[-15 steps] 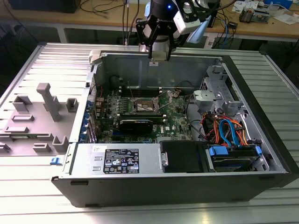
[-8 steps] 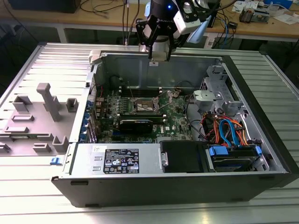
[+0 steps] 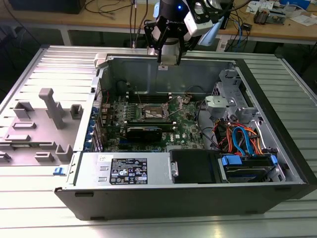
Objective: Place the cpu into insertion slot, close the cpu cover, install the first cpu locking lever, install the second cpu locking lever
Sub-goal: 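Place the cpu into insertion slot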
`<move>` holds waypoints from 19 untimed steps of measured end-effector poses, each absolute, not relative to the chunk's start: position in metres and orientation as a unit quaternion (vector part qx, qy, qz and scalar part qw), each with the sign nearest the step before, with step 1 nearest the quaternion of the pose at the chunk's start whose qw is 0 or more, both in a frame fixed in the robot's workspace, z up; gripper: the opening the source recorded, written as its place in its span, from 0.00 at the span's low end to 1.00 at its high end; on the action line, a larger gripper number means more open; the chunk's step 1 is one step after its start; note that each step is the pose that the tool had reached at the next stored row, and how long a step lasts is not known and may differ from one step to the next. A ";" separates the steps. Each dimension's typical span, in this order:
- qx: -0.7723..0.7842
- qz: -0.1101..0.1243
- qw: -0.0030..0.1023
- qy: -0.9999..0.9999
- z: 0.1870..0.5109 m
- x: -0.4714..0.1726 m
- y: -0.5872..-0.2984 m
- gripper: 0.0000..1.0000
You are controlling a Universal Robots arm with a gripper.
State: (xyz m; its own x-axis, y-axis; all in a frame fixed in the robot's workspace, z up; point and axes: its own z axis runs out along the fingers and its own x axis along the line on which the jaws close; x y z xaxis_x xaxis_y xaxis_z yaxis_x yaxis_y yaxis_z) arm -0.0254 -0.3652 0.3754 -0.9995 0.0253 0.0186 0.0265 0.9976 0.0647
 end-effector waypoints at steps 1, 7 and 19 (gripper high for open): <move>-0.013 -0.032 0.009 -0.999 0.375 -0.025 -0.365 0.54; -0.013 -0.031 0.009 -0.999 0.375 -0.025 -0.367 0.54; -0.013 -0.029 0.009 -0.999 0.375 -0.025 -0.373 0.54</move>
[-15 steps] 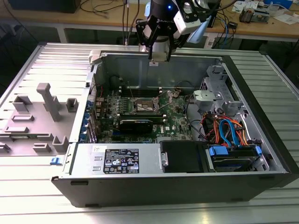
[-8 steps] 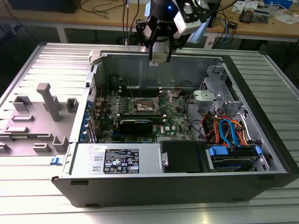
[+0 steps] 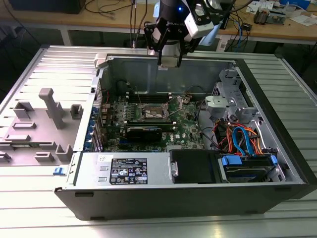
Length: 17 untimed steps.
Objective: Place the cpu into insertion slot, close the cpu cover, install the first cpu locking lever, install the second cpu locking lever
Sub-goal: 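Place the cpu into insertion slot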
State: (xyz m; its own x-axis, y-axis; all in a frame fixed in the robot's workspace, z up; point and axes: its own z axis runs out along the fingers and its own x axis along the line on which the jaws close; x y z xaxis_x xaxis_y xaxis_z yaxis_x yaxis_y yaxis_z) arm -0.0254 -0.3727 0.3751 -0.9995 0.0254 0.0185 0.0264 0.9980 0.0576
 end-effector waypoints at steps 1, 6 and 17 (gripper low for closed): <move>-0.013 -0.029 0.009 -0.999 0.375 -0.025 -0.373 0.54; -0.013 -0.029 0.009 -0.999 0.375 -0.025 -0.374 0.54; -0.028 -0.029 0.008 -0.999 0.375 -0.025 -0.375 0.54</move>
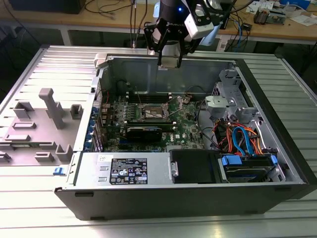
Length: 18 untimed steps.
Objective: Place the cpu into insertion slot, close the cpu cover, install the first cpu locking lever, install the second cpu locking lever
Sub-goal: 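Place the cpu into insertion slot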
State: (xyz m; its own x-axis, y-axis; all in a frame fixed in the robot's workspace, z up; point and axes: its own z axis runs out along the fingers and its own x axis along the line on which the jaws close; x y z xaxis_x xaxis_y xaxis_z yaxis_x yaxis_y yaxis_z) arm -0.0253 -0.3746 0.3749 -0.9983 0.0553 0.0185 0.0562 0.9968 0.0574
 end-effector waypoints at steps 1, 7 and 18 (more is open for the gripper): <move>-0.033 -0.029 0.008 -0.999 0.375 -0.025 -0.375 0.54; -0.086 -0.029 0.007 -0.996 0.374 -0.025 -0.375 0.54; -0.163 -0.030 0.004 -0.986 0.374 -0.025 -0.375 0.54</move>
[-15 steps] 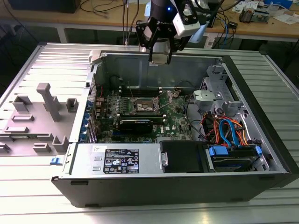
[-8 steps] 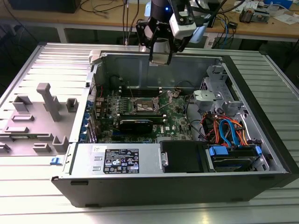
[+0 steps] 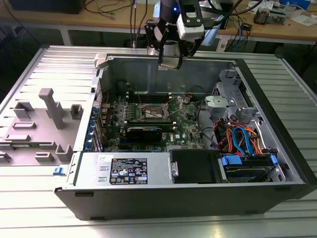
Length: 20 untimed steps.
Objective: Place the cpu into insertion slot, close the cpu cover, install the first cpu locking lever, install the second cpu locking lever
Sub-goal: 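Place the cpu into insertion slot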
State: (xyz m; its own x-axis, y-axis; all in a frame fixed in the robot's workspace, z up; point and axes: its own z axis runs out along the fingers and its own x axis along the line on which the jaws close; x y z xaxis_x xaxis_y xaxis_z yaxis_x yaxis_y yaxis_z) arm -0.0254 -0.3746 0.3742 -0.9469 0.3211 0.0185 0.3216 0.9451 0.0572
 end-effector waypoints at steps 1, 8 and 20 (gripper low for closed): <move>-0.165 -0.030 0.004 -0.986 0.374 -0.025 -0.375 0.54; -0.165 -0.030 0.004 -0.986 0.374 -0.025 -0.381 0.54; -0.208 -0.025 0.002 -0.978 0.368 -0.025 -0.388 0.54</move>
State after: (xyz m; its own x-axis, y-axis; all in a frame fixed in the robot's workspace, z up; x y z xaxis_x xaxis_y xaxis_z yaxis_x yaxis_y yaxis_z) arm -0.0254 -0.3876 0.3679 -0.9137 0.4060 0.0151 0.4063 0.9125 0.0476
